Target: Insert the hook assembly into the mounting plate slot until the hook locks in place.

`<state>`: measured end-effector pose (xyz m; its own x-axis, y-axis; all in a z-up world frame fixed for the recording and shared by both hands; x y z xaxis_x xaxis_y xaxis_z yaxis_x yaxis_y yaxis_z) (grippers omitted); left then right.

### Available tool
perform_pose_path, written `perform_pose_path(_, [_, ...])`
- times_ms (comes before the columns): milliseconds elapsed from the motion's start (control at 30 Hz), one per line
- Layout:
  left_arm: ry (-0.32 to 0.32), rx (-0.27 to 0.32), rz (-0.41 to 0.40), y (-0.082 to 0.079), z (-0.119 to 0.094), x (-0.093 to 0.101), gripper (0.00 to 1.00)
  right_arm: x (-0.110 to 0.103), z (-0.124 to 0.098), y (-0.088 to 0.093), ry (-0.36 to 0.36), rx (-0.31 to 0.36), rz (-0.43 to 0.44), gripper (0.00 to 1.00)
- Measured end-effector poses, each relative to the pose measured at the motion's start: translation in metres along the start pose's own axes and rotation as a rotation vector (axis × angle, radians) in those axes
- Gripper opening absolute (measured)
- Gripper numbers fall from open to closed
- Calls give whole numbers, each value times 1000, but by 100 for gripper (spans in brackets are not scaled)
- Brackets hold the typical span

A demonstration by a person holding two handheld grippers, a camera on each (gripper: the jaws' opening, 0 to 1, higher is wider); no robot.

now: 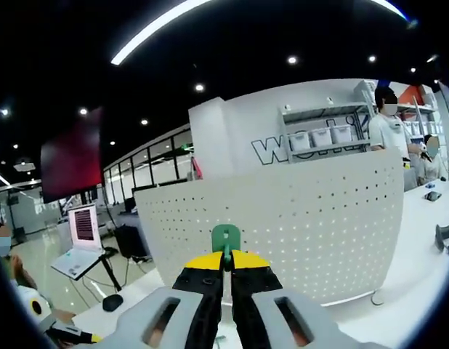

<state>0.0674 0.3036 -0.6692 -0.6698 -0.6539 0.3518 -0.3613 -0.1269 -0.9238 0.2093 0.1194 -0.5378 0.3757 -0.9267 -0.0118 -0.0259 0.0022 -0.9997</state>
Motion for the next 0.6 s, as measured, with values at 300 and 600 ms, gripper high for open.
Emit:
perform_pose_path(300, [10, 14, 4, -2, 3, 3, 61, 6, 10, -7, 19, 11, -21, 1])
perform_pose_path(600, [14, -6, -4, 3, 2, 0, 64, 15, 16, -11, 62, 16, -37, 1])
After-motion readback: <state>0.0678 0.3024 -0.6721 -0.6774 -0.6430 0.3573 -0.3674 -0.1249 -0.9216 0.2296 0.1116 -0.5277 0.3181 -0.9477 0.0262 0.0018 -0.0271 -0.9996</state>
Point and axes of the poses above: the point that each gripper's makers call its tool centre point, and the gripper's own axes: z roughly forward along the fingers, x roughly to its right, y roughly out of its underside, the point moved 6 cm from there along -z, roughly backward along the fingers, and after that the axes turned 9 degrees about -z, right-handed, at the moved point
